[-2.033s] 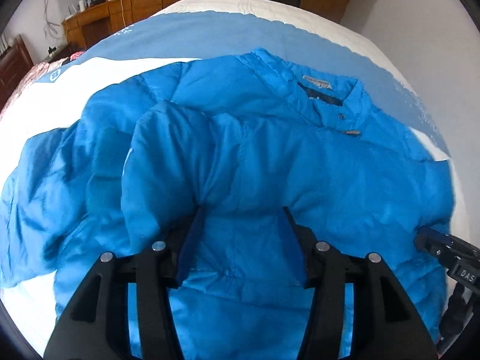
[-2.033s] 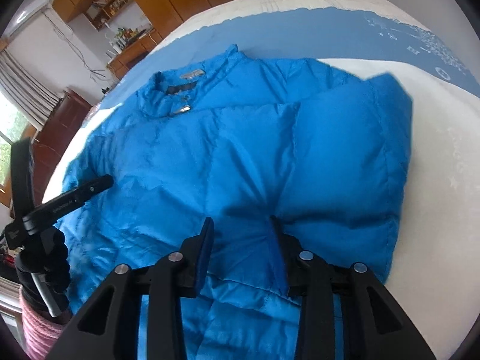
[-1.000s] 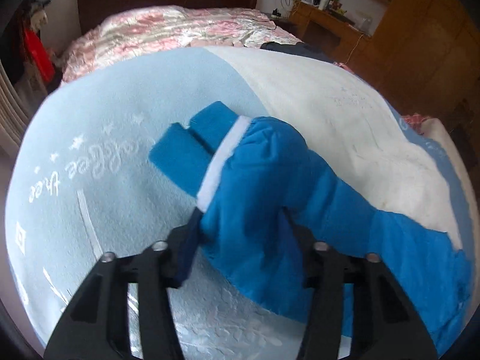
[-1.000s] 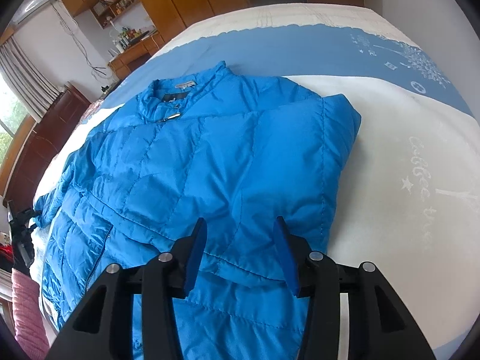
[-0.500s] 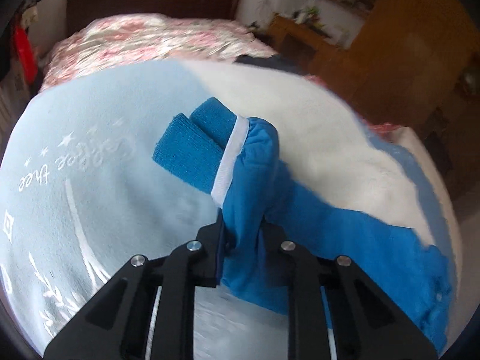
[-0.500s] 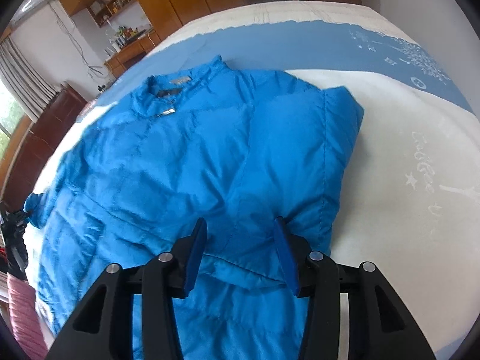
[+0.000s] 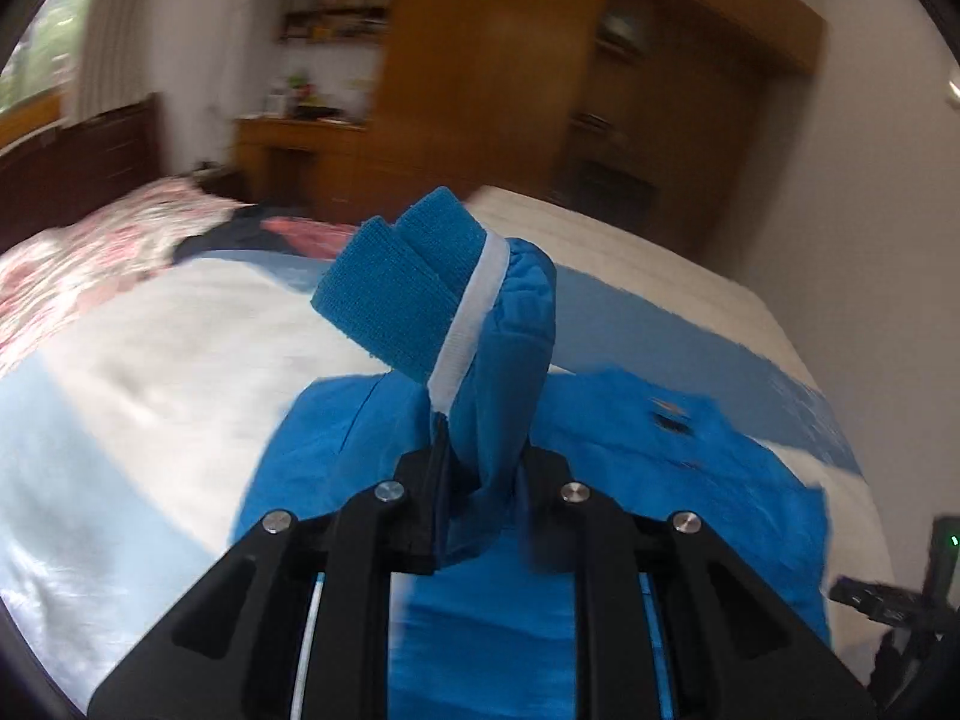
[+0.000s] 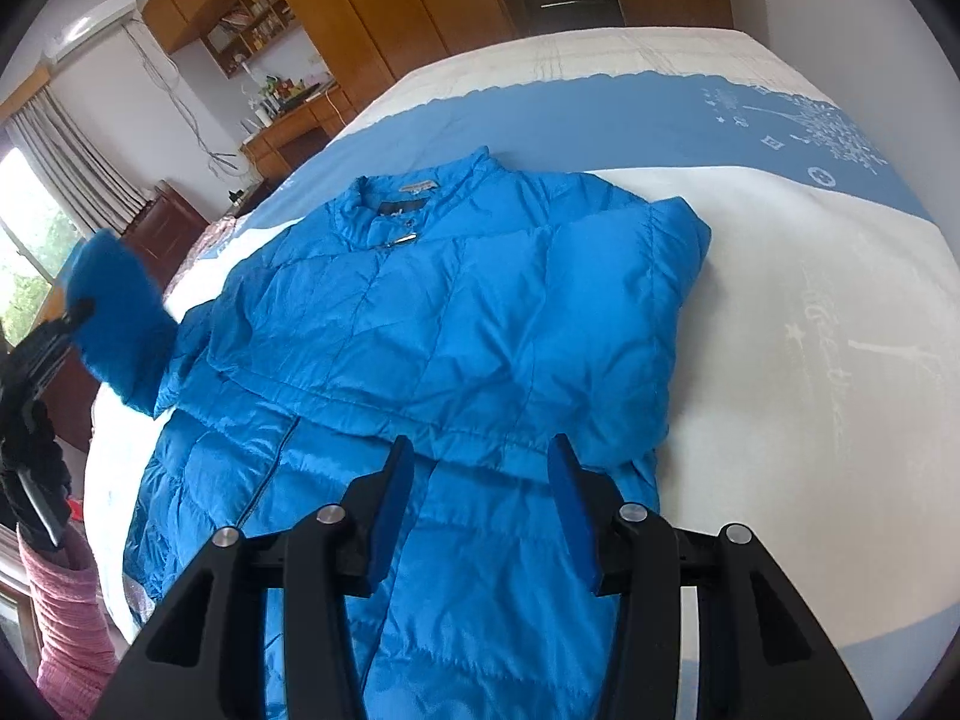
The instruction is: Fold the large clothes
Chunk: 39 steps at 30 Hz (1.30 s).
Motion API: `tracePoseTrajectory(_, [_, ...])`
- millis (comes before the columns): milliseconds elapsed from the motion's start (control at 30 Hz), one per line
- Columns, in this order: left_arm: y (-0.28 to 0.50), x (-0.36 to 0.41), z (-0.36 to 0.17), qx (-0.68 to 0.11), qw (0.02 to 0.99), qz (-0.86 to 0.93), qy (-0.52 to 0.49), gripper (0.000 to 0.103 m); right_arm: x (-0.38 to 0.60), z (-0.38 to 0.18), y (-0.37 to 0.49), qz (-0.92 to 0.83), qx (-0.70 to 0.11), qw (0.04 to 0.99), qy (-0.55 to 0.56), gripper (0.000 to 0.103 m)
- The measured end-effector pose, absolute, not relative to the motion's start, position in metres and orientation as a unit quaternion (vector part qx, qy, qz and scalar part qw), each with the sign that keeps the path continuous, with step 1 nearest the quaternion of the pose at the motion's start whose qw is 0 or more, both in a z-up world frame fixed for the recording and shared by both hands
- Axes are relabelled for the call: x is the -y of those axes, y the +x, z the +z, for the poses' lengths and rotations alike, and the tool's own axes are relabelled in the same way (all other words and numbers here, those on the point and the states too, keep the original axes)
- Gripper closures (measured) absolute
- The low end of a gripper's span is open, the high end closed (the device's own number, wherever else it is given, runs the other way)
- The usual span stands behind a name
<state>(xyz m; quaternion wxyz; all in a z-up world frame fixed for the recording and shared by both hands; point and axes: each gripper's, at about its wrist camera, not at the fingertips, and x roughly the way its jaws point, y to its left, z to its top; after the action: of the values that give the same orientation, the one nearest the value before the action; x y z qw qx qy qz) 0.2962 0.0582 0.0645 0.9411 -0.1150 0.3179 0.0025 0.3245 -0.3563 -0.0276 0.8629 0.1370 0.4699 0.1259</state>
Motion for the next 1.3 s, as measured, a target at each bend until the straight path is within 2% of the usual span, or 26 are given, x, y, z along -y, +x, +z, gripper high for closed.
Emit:
tracePoseTrajectory(233, [0.337, 0.053, 0.034, -0.352, 0.928, -0.091, -0.082, 0.088, 0.361, -0.025, 0.315, 0.120, -0.467, 0.866, 0.132, 0.056])
tracePoseTrajectory(600, [0.358, 0.115, -0.051, -0.435, 0.883, -0.163, -0.071, 0.085, 0.367, -0.034, 0.314, 0.108, -0.476, 0.862, 0.136, 0.056])
tracePoseTrajectory(633, [0.356, 0.117, -0.055, -0.440, 0.879, -0.172, -0.068, 0.082, 0.367, -0.033, 0.315, 0.109, -0.475, 0.862, 0.138, 0.056])
tracePoseTrajectory(700, [0.347, 0.125, -0.054, -0.443, 0.872, -0.201, -0.059, 0.068, 0.365, -0.031, 0.316, 0.116, -0.473, 0.862, 0.139, 0.056])
tracePoseTrajectory(767, [0.334, 0.124, -0.046, -0.441, 0.858, -0.254, -0.065, 0.034, 0.361, -0.028, 0.319, 0.119, -0.471, 0.863, 0.137, 0.055])
tracePoseTrajectory(800, [0.327, 0.119, -0.040, -0.437, 0.853, -0.275, -0.074, 0.029, 0.358, -0.027, 0.321, 0.122, -0.471, 0.863, 0.137, 0.055])
tracePoseTrajectory(933, [0.312, 0.089, -0.023, -0.411, 0.869, -0.263, -0.082, 0.027, 0.347, -0.023, 0.333, 0.145, -0.473, 0.857, 0.144, 0.055])
tracePoseTrajectory(1000, [0.319, 0.063, -0.020, -0.405, 0.886, -0.212, -0.080, 0.028, 0.340, -0.023, 0.342, 0.163, -0.478, 0.850, 0.153, 0.050])
tracePoseTrajectory(1100, [0.339, 0.027, -0.030, -0.418, 0.898, -0.117, -0.069, 0.028, 0.330, -0.027, 0.360, 0.179, -0.490, 0.835, 0.175, 0.046])
tracePoseTrajectory(1300, [0.359, -0.003, -0.063, -0.446, 0.885, -0.084, -0.104, 0.030, 0.326, -0.064, 0.412, 0.169, -0.543, 0.786, 0.244, 0.042])
